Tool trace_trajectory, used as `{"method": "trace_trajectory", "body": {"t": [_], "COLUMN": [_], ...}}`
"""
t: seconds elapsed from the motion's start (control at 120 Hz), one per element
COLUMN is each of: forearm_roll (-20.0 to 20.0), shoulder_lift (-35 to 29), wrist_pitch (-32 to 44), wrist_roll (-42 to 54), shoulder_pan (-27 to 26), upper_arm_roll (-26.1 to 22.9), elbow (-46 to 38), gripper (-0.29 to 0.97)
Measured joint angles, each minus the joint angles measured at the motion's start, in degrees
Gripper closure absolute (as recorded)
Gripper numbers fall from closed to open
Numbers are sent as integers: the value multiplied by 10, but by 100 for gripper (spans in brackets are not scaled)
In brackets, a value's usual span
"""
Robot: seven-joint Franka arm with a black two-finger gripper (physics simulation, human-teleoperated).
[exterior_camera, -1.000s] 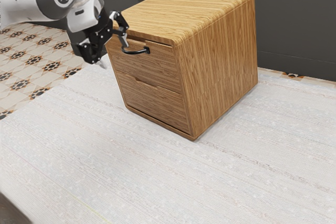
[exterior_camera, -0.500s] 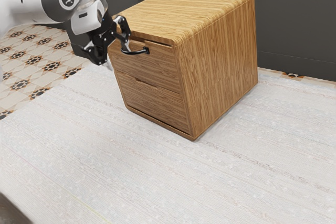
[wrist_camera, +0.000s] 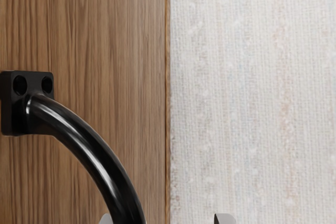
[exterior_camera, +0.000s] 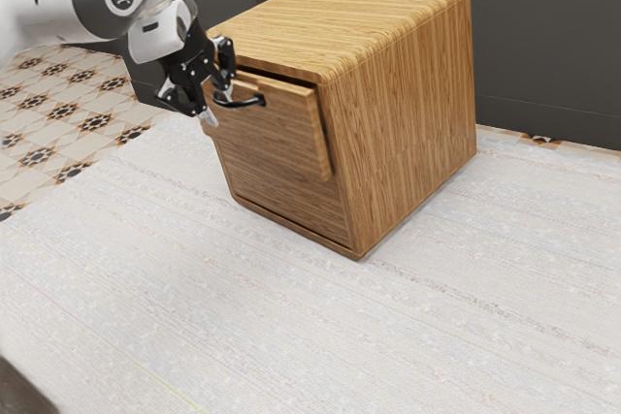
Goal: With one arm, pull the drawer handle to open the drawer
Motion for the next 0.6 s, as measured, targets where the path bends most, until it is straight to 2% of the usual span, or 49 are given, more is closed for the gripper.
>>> {"method": "trace_trajectory", "body": {"t": [0.333, 0.6], "forearm_roll": [-4, -4], "shoulder_lift": [-21, -61], "wrist_pitch": [-16, -20], "wrist_roll": [1, 1], "shoulder_pan": [-2, 3], "upper_arm_roll": [3, 5], "elbow": [-19, -73], "gripper": [59, 55]}}
